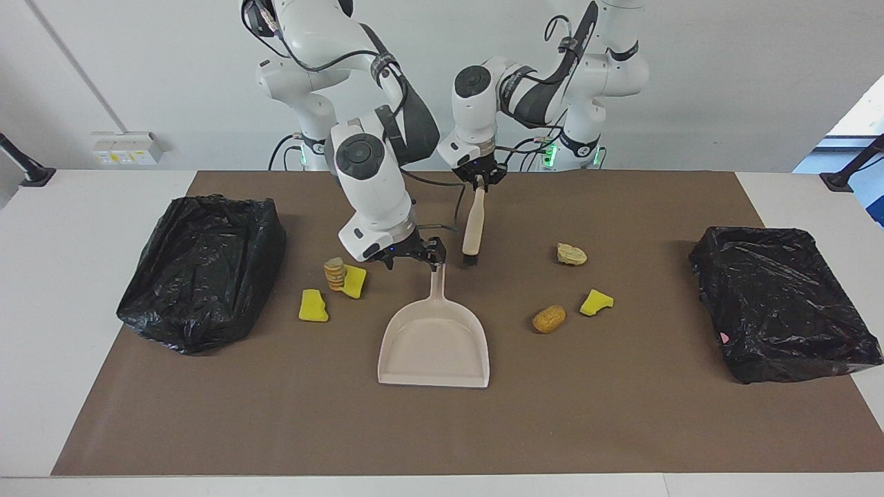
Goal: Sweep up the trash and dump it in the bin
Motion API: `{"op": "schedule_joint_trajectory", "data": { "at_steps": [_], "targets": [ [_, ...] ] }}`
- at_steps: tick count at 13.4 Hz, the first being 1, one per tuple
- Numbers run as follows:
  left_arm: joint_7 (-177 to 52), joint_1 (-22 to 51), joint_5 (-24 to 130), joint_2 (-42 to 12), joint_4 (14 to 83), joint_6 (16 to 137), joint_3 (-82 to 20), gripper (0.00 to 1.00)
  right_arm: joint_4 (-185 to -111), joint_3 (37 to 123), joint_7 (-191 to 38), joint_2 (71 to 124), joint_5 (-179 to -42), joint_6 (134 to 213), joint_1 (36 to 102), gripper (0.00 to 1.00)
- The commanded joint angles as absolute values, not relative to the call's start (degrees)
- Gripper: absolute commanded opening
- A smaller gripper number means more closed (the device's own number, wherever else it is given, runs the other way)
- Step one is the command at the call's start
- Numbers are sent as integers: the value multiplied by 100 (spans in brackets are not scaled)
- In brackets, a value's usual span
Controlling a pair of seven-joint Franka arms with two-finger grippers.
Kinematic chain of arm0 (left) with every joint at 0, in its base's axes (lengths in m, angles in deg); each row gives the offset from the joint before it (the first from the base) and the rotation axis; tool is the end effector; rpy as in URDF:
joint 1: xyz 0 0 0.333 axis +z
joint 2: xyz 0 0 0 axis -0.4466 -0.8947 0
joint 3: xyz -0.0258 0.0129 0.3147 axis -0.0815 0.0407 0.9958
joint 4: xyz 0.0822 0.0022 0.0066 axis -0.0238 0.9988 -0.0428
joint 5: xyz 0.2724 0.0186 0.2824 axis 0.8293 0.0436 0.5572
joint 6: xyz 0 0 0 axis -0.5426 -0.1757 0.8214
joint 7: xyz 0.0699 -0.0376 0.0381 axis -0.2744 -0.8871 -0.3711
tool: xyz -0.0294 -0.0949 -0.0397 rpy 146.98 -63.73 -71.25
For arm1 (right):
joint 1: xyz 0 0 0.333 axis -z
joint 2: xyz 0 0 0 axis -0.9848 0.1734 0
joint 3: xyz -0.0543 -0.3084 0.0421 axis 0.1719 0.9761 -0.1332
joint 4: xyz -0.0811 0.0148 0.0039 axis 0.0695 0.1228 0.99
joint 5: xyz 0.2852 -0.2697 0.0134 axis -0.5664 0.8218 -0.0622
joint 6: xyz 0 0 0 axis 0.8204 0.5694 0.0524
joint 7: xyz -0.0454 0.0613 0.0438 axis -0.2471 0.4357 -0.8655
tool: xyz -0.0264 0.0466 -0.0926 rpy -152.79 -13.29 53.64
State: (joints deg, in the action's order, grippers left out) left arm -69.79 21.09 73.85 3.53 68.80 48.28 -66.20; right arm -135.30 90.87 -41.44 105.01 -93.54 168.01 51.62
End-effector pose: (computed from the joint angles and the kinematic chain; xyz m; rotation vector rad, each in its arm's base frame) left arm 0.3372 -0.3342 0.3948 -2.9592 0.4677 0.2580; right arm 0.5974 0.2995 0.4075 -2.9658 0.1939 0.1736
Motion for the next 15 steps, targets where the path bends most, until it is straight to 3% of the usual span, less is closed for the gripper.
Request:
{"op": "schedule_joint_trajectory", "data": {
  "at_steps": [1,3,6,9,10,13,14,15],
  "targets": [
    [-6246,2081,7420,917,6909,4372,-6010,6,-14020,9099,-4109,10529,-9429,17242,4996,100],
    [-6147,2151,7437,1138,6918,4299,-5701,6,-14145,9099,-4101,10529,-9429,17252,4891,100],
    [-6138,2160,7998,1025,6891,4614,-5357,0,-14269,9108,-4145,10511,-9429,17349,4820,100],
    [-5614,2222,8097,446,6367,5029,-4744,0,-14286,9108,-4224,10520,-9411,17498,4872,100],
    [-5245,2222,8097,261,6199,5072,-4437,0,-14287,9108,-4224,10520,-9411,17499,4872,95],
    [-4067,2222,8219,-56,5803,5047,-3767,0,-14357,9099,-4224,10529,-9411,17507,4864,74],
    [-3829,2213,8324,-179,5610,5020,-3653,0,-14357,9108,-4224,10520,-9385,17490,4838,53],
    [-3600,2222,8412,-328,5443,5038,-3634,0,-14340,9108,-4215,10529,-9376,17455,4829,22]
  ]
}}
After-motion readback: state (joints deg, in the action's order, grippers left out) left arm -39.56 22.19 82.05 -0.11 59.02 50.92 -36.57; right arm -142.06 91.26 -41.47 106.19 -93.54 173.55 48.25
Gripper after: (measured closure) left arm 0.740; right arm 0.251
